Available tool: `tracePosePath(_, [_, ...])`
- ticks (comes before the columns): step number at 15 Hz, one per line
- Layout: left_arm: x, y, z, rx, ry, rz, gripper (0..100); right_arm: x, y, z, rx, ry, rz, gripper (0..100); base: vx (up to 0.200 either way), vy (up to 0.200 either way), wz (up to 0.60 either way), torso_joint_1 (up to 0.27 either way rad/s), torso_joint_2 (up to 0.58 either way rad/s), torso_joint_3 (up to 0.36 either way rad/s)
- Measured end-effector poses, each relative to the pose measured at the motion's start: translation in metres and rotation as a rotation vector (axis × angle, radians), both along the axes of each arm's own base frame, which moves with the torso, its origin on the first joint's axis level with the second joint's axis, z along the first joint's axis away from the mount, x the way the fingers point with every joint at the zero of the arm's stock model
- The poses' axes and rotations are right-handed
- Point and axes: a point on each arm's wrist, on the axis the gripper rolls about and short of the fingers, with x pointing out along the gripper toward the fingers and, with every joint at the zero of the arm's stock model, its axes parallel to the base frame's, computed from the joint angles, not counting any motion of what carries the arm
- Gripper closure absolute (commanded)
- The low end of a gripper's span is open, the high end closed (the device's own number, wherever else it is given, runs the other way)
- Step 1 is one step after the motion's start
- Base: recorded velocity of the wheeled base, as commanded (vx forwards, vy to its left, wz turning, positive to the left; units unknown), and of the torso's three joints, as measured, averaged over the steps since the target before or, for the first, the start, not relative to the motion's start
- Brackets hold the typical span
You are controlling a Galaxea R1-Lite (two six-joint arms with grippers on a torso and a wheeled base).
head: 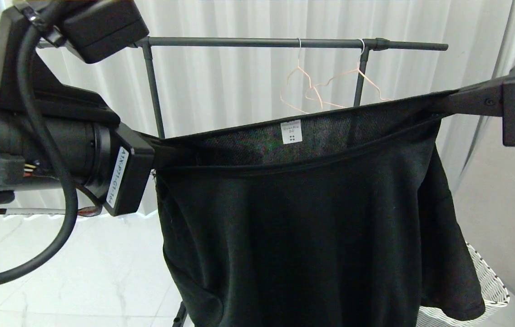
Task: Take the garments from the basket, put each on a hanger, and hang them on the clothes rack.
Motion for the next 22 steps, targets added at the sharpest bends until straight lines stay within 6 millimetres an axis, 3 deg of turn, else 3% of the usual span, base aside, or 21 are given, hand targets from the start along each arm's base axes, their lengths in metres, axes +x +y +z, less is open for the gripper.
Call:
tracePosePath(8, [-0.006,0.005,0.005,-0.018,-0.021,-0.004,100,-0.004,0.006,0.005,0.004,-0.015,0.018,100,0.0,0.0,0.0,0.0,0.0,0.0])
tracePosePath(11, [-0.004,0.003,0.011,-0.064,-0.057,-0.025,100,-0.013,-0.004,-0.001,-0.048,0.039,0.017,100,0.0,0.0,0.0,0.0,0.0,0.0])
tracePosePath(13, [0.005,-0.007,0.018,-0.15,-0.121,-0.083,100,-0.025,-0.016,-0.002,-0.059,0.081,0.013,100,0.0,0.0,0.0,0.0,0.0,0.0])
tracePosePath(16, [0.026,-0.024,0.013,-0.18,-0.141,-0.112,100,-0.05,-0.028,-0.006,-0.048,0.139,0.069,100,0.0,0.0,0.0,0.0,0.0,0.0])
tracePosePath(19, [0.044,-0.042,0.002,-0.185,-0.118,-0.164,100,-0.075,-0.025,-0.014,-0.026,0.204,0.197,100,0.0,0.0,0.0,0.0,0.0,0.0])
tracePosePath(22, [0.05,-0.046,-0.003,-0.173,-0.102,-0.167,100,-0.082,-0.021,-0.021,-0.047,0.223,0.25,100,0.0,0.0,0.0,0.0,0.0,0.0])
